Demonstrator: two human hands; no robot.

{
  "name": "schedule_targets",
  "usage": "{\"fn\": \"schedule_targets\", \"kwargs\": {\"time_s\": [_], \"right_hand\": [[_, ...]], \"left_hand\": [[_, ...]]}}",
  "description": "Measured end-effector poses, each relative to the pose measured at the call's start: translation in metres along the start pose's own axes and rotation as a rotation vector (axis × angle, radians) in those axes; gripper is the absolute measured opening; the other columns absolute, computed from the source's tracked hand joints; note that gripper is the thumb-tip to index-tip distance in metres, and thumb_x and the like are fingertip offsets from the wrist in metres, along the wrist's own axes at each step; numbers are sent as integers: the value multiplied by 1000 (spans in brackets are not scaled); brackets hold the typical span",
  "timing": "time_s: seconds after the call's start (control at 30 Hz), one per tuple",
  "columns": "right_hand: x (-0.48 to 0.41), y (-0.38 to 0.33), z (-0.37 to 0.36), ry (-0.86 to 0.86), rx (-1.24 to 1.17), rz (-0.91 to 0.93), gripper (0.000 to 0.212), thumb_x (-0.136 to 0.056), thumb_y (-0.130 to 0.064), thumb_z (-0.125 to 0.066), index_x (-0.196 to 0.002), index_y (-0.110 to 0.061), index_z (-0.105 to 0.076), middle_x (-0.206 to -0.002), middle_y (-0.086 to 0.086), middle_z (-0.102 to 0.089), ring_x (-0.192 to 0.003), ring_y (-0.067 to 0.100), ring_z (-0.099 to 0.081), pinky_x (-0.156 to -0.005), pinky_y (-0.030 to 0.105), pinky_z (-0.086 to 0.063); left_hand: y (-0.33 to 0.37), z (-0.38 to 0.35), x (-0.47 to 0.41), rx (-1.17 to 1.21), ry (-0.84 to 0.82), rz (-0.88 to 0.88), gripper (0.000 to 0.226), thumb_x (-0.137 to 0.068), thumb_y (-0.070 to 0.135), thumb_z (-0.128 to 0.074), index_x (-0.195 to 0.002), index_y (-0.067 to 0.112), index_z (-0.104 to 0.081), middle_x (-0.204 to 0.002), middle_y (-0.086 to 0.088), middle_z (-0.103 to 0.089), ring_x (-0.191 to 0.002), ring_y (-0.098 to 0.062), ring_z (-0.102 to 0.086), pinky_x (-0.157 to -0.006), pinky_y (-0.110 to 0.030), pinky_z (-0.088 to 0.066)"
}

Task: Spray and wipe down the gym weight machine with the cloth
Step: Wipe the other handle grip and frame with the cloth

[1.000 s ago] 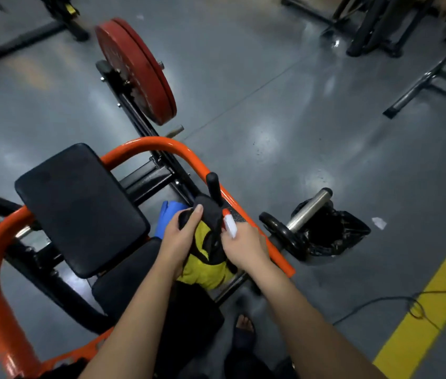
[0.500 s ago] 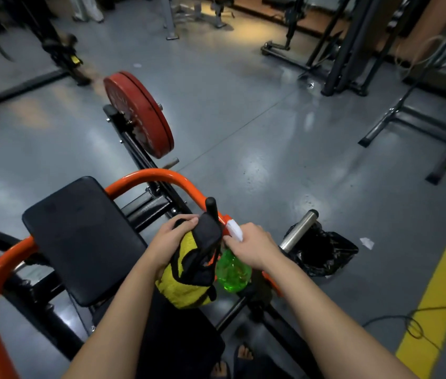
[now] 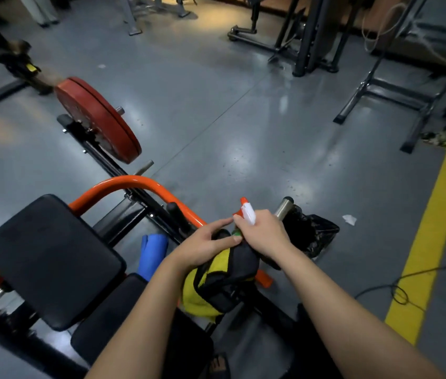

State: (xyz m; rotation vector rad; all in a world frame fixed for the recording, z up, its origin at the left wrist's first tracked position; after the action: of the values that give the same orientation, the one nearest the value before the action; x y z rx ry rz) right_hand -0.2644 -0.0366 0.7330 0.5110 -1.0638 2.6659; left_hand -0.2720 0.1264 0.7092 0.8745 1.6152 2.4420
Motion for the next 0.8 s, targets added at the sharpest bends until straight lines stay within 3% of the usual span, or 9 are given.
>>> {"fn": "schedule_targets", "kwargs": {"time_s": [0.1, 0.2, 0.33, 0.47, 0.53, 0.63, 0.8], "right_hand": [[-31, 7, 28, -76, 41, 94, 40, -96, -54, -54, -81, -18, -64, -99, 16, -72, -99, 36, -64, -80, 38, -50], [-74, 41, 67, -104, 34, 114, 44, -95, -56, -54, -78, -17, -64, -92, 15, -72, -93, 36, -65, -73, 36, -46], [-131, 125, 143, -98, 25, 96, 50, -98, -57, -52, -100, -13, -75, -100, 18, -74, -99, 38, -67, -80, 39, -52], [-175, 204, 224, -129, 107, 54, 50, -101, -56, -48, -110, -14, -72, -110, 18, -72, -106, 40, -64, -82, 39, -48], [-203, 240, 259, -133, 136, 22, 47, -101, -55, -48, -111, -16, -72, -110, 18, -71, -106, 41, -63, -81, 40, -48], [-237, 273, 300, -125, 202, 19, 47, -102, -55, -46, -104, -15, -71, -108, 18, -71, -105, 41, -63, -81, 40, -47], [-274, 290, 334, -157, 251, 30, 52, -101, -58, -44, -105, -14, -71, -107, 16, -71, -101, 40, -63, -81, 40, -47]], "left_hand": [[22, -20, -39, -36, -57, 1, 43, -94, 21, -75, -134, 22, -62, -112, 18, -73, -109, 3, -65, -95, -14, -45], [48, -50, -99, -45, -74, 20, 34, -94, 14, -73, -126, 22, -64, -117, 17, -73, -115, 2, -63, -98, -13, -43], [99, -127, -188, -80, -99, 94, 37, -93, 21, -76, -126, 30, -64, -121, 18, -71, -119, 3, -61, -100, -13, -43], [147, -214, -279, -208, -256, 166, 34, -89, 29, -78, -121, 28, -65, -119, 13, -71, -114, -5, -64, -104, -26, -48], [171, -248, -325, -296, -308, 160, 34, -86, 39, -77, -117, 33, -65, -119, 13, -70, -113, -7, -64, -105, -31, -48], [203, -286, -373, -303, -345, 148, 33, -90, 34, -73, -121, 32, -60, -121, 9, -67, -114, -11, -62, -101, -30, -47], [219, -308, -411, -248, -266, 207, 41, -84, 43, -75, -120, 35, -58, -122, 8, -66, -115, -12, -62, -99, -32, -48]]}}
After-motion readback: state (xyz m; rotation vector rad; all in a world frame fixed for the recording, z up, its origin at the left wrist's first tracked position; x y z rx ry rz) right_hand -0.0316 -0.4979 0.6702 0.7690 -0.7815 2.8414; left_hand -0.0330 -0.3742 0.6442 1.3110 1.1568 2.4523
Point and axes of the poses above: each hand's wrist, its own x-axis away from the middle knuckle, its own z-axis out of the back of the hand, y = z × x, the point moved 5 cm from there along -x, towards the middle knuckle
